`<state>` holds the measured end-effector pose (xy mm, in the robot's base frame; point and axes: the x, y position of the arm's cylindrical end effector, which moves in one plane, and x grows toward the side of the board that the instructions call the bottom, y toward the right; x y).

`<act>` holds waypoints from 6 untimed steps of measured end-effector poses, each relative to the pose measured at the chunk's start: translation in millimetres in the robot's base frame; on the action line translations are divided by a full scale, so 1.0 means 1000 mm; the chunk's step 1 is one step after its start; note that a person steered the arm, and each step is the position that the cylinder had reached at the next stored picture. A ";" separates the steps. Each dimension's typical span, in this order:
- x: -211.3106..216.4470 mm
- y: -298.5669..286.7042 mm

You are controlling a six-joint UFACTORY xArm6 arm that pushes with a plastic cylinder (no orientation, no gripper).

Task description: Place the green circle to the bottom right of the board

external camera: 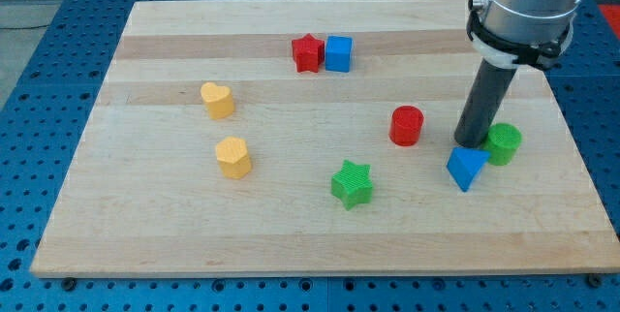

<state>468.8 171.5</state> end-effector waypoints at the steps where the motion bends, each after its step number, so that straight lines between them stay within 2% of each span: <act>1: -0.030 0.006; 2: -0.016 0.028; 4: 0.050 0.036; 6: 0.075 0.038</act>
